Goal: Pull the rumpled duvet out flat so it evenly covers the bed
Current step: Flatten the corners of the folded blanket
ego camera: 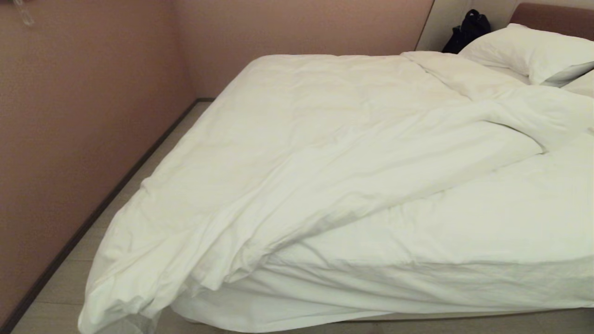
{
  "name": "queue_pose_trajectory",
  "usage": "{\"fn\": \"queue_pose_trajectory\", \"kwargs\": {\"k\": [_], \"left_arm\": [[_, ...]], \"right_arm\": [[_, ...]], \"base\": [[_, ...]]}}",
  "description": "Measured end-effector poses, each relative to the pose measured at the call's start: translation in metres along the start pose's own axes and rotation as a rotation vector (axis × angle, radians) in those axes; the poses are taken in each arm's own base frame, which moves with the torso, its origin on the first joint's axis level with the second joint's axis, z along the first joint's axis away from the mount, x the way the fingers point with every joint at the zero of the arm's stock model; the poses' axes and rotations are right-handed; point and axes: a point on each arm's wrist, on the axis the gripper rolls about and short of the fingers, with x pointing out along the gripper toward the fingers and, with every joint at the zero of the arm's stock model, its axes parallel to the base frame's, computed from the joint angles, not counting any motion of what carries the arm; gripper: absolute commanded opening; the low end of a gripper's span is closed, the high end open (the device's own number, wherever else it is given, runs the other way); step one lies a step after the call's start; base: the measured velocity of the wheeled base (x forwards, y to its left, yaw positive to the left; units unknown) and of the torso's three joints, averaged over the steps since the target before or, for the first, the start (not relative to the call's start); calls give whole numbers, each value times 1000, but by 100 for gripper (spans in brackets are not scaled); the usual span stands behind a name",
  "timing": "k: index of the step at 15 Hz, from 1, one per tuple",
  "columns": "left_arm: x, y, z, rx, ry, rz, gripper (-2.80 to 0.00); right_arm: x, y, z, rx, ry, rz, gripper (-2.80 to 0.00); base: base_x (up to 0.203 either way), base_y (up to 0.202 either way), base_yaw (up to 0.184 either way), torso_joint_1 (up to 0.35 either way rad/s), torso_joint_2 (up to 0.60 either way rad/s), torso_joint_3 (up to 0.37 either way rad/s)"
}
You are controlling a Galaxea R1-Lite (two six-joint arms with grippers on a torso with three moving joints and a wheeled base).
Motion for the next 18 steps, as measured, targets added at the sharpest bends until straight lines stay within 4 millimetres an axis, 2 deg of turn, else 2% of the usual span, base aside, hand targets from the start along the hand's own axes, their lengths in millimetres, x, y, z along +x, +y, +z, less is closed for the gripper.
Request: {"fn": "queue_pose_trajectory", "kwargs": {"k": [18], "left_arm": [[0, 0, 0, -1, 0, 2, -280]], "right_arm": [[0, 0, 0, 0, 0, 1, -280]], "base": [[0, -195, 0, 1, 2, 3]]}}
